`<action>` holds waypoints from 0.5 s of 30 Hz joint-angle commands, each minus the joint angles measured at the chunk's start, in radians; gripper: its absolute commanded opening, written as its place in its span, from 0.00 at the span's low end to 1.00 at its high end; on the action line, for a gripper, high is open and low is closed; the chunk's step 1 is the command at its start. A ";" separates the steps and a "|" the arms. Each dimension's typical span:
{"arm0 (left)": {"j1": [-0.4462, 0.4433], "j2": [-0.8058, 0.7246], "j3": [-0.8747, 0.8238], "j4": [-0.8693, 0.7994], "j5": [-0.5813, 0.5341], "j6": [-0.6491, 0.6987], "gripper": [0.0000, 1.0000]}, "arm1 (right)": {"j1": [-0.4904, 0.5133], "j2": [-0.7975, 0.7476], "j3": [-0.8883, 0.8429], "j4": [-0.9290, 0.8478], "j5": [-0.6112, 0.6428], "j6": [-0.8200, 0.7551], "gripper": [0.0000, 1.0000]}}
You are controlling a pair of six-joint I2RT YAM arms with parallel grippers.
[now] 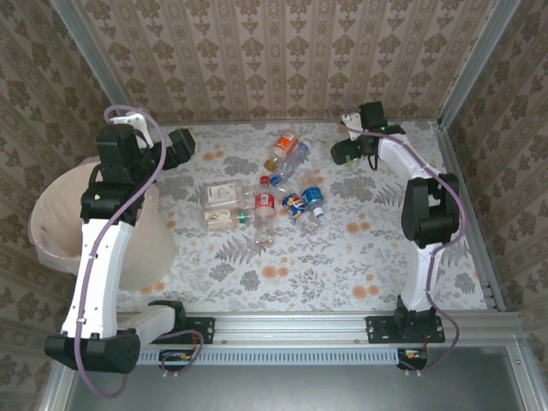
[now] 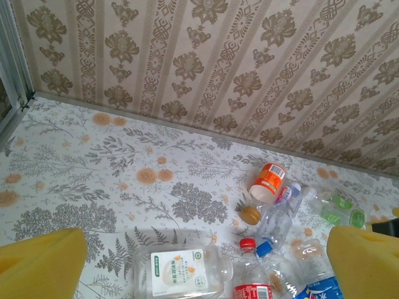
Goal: Put the plastic bottles in the bin
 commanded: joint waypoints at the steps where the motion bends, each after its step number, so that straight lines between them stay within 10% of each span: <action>1: 0.004 -0.046 -0.021 0.038 -0.026 -0.007 1.00 | -0.004 0.084 0.117 -0.192 -0.042 -0.181 1.00; 15: 0.006 -0.051 -0.028 0.023 0.004 -0.015 1.00 | -0.003 0.372 0.469 -0.358 -0.046 -0.339 0.98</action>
